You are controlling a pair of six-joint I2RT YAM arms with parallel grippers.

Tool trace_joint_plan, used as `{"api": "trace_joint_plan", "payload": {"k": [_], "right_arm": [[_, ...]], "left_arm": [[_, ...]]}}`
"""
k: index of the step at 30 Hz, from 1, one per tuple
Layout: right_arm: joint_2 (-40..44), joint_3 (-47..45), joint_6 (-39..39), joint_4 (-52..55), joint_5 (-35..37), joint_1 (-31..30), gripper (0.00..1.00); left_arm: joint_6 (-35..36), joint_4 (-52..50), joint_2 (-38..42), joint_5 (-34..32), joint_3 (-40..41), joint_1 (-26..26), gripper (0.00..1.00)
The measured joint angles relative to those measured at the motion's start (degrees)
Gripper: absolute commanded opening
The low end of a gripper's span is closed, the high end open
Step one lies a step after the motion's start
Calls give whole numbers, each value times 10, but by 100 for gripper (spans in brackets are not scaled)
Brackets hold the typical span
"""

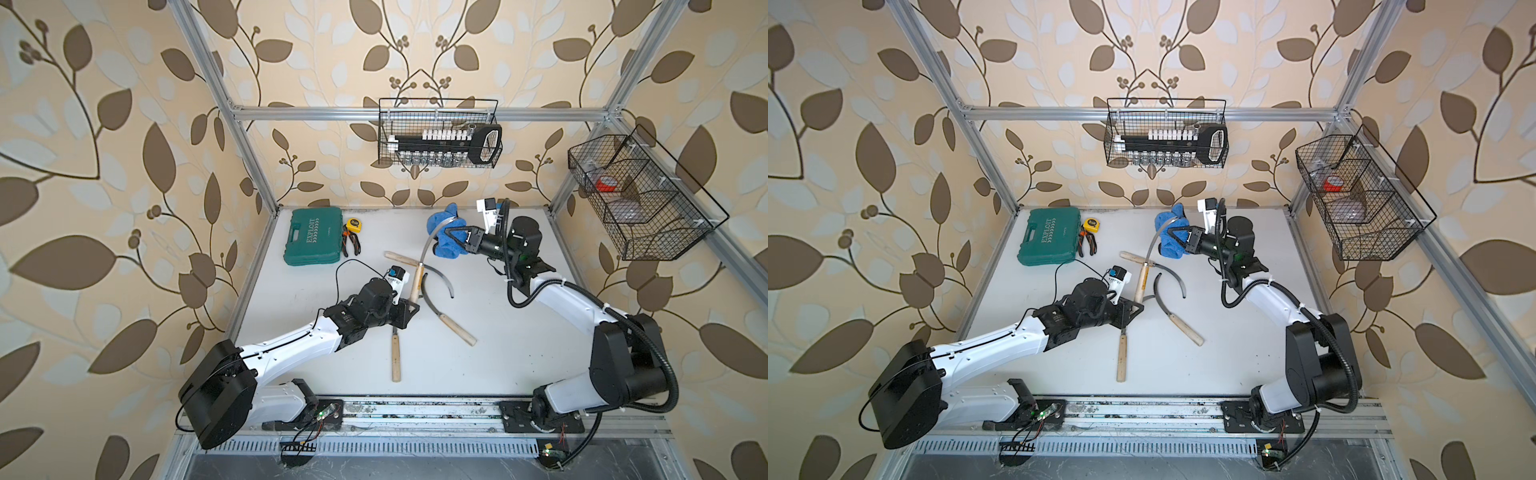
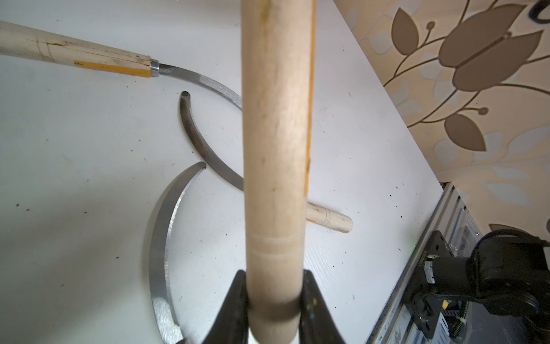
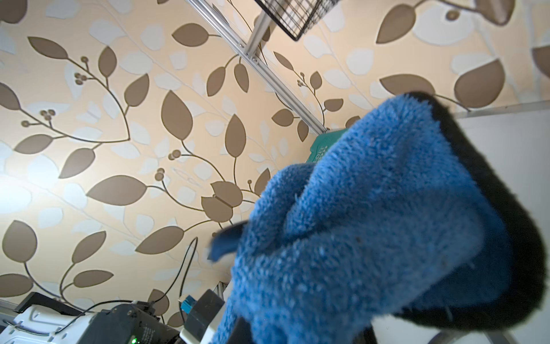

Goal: Wipe small sickles with rags
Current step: Wipe the small sickle.

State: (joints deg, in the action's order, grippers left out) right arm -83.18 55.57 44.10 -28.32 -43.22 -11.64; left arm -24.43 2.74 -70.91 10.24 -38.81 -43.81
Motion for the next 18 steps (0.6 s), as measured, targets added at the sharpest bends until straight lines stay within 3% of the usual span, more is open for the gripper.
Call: {"api": "trace_joint_plan", "payload": {"k": [11,18], "right_arm": [[213,-86,-7,58,66,102,0],[458,-232,-52,224,247,111,0]], "left_arm": [[-21,-29,18,-40,14,0,0],[-71,-90,17,-95,7,0,0]]}}
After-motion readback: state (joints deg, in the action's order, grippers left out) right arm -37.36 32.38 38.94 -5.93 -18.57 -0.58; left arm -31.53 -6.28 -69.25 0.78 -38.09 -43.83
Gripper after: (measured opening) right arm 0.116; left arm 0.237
